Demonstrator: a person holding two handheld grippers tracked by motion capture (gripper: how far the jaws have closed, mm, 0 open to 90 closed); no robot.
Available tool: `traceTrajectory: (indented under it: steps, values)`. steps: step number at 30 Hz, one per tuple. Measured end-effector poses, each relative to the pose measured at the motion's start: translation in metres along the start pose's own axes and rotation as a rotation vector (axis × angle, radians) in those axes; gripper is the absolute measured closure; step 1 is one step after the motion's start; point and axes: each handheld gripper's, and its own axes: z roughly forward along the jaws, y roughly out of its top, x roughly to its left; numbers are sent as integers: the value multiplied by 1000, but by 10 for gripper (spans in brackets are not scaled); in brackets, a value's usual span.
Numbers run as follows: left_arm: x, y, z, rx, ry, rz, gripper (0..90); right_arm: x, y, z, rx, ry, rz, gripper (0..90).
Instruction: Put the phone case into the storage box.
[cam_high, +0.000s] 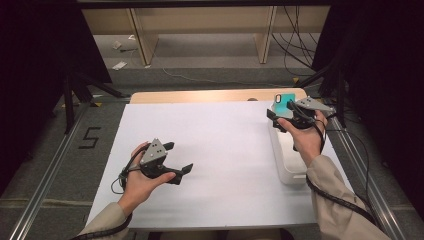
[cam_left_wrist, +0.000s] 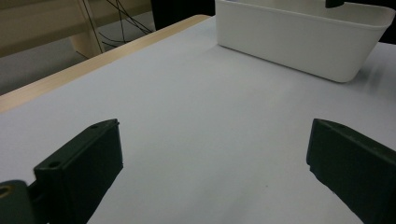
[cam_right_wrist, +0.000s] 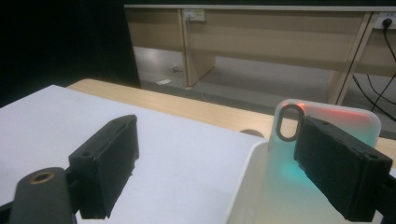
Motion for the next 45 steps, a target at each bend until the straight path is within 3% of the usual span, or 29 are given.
traceTrajectory:
  steps: [23,45]
  values:
    - [0,1,-1,-3,1,-3,29,13,-5,-20,6,96,-33,171]
    - [1,0,-1,-6,7,-11,29,24,-10,-42,2,153,-66,174]
